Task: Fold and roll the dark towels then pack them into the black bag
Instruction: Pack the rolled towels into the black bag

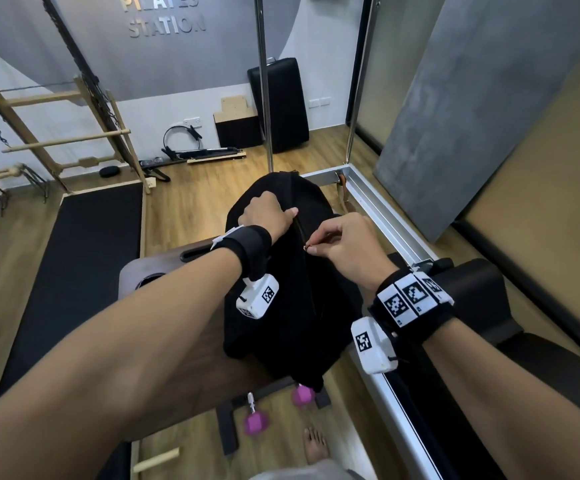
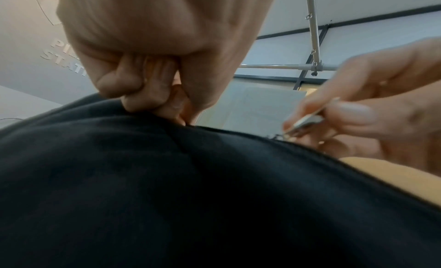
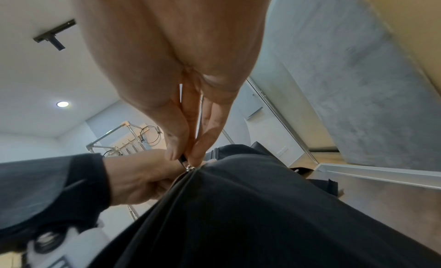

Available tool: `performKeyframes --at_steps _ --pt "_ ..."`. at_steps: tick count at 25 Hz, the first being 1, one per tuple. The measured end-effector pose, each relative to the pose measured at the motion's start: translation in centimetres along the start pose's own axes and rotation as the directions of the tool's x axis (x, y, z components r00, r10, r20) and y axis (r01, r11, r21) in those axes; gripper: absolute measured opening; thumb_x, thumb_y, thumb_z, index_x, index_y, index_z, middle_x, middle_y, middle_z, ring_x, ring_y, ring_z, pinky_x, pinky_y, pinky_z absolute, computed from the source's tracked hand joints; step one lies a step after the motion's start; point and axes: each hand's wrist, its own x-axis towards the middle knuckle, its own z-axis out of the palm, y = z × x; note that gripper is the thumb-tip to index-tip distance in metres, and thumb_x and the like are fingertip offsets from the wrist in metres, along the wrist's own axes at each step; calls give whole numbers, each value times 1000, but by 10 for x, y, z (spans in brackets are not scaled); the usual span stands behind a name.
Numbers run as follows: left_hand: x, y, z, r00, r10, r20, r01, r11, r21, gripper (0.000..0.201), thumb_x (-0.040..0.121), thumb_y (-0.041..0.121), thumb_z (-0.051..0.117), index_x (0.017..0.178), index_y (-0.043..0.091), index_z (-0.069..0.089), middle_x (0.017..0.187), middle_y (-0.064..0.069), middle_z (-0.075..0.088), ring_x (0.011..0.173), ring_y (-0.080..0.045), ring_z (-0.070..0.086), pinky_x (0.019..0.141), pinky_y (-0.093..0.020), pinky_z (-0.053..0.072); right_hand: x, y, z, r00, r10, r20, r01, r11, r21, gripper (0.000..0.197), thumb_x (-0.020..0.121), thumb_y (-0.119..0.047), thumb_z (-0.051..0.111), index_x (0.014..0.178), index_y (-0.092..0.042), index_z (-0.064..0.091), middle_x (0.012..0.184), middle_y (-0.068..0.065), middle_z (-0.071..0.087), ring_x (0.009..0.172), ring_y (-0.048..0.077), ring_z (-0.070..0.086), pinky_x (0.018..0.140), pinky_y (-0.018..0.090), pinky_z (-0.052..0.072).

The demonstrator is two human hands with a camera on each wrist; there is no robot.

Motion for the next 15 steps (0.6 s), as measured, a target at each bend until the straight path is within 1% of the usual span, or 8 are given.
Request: performKeyframes --at_steps 4,6,8,9,10,12,14,15 --pt "-11 -7 4 999 -6 -52 6 1000 9 46 102 53 60 114 9 71 116 -13 73 111 -36 67 97 -47 54 -44 -3 7 999 -7 -37 9 999 48 11 78 -6 88 78 -15 82 75 -5 77 78 10 74 84 41 61" --pt "-23 -12 9 996 34 -80 -34 999 3 41 103 50 59 110 11 69 111 -12 73 108 -35 68 90 -42 54 -64 -5 10 999 6 -46 -3 997 81 11 78 -5 88 80 -14 82 77 -4 78 78 9 75 84 38 63" --pt "-39 -18 16 987 99 -125 -102 995 -18 33 103 46 58 108 14 67 105 -8 73 103 -33 68 82 -37 49 -81 -8 12 998 47 -49 -41 993 114 12 78 -3 88 81 -12 82 78 -3 78 79 9 76 85 36 63" --pt "-48 -21 18 979 138 -148 -144 989 -29 30 103 44 58 110 16 66 105 -6 73 102 -30 68 80 -36 46 -89 -10 12 997 64 -45 -58 990 127 12 78 -3 88 80 -12 82 78 -3 78 79 9 76 85 36 63" --pt "-57 -26 20 970 178 -164 -186 982 -36 29 103 42 58 114 17 66 107 -4 73 102 -28 68 80 -34 45 -96 -11 12 996 74 -42 -68 989 131 12 78 -4 88 80 -13 81 77 -3 78 78 10 76 84 36 64" --pt "-72 -34 23 956 241 -170 -252 967 -46 33 103 39 58 124 16 67 116 -2 69 108 -24 66 84 -34 47 -106 -12 11 997 76 -35 -72 991 112 12 79 -8 88 79 -18 81 74 -5 77 75 10 75 80 37 64" --pt "-85 -43 25 943 301 -142 -312 948 -66 37 104 37 58 130 13 67 123 -1 63 114 -21 62 90 -37 52 -115 -12 8 997 76 -18 -73 988 134 13 81 -9 87 81 -19 79 73 -4 77 72 12 76 78 39 65" --pt "-92 -47 25 934 333 -128 -345 934 -92 39 105 36 58 133 12 66 126 -1 61 117 -20 60 94 -38 53 -118 -12 6 996 83 -15 -79 983 168 13 81 -8 86 83 -17 78 73 -1 77 70 14 76 77 40 65"
